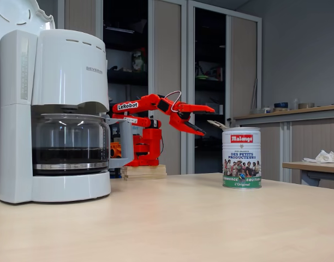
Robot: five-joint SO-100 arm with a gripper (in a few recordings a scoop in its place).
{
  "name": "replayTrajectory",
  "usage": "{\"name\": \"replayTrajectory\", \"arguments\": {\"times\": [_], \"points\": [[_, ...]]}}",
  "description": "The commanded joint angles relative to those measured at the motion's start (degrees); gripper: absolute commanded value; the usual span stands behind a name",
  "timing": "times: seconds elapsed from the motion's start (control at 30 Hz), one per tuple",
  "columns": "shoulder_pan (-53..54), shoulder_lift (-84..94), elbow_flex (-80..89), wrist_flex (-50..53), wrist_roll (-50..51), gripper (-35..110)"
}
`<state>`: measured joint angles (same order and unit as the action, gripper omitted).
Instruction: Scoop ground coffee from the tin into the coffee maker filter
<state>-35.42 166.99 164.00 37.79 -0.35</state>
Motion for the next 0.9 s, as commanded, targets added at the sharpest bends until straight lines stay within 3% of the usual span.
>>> {"name": "replayTrajectory", "arguments": {"times": [0.0, 0.87], "points": [[-1.1, -5.1, -4.2, -2.1, -0.5, 34], [-4.4, -21.5, -12.5, -7.2, -1.9, 32]]}}
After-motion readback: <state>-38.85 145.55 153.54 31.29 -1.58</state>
